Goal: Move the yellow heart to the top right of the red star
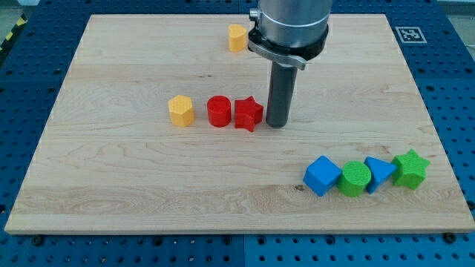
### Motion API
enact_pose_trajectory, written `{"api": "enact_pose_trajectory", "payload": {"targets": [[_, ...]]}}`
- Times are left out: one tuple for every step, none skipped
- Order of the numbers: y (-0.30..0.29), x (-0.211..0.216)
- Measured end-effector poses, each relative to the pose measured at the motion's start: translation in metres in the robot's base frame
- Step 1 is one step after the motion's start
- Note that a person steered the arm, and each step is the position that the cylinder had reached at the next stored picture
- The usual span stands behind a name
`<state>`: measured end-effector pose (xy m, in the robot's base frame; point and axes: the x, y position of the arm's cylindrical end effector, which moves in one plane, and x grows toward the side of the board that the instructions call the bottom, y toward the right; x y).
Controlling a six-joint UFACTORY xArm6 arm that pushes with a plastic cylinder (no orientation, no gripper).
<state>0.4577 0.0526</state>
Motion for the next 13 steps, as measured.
{"api": "enact_pose_trajectory", "payload": {"targets": [[-0.001, -0.009], [-0.003, -0.014], [-0.005, -0.019], [-0.014, -0.028], [-0.019, -0.037], [-0.017, -0.066], [-0.064, -0.103], [-0.110, -0.153], [-0.117, -0.207], [-0.061, -0.208], [0.014, -0.158], [0.058, -0.114], [0.059, -0.125]]}}
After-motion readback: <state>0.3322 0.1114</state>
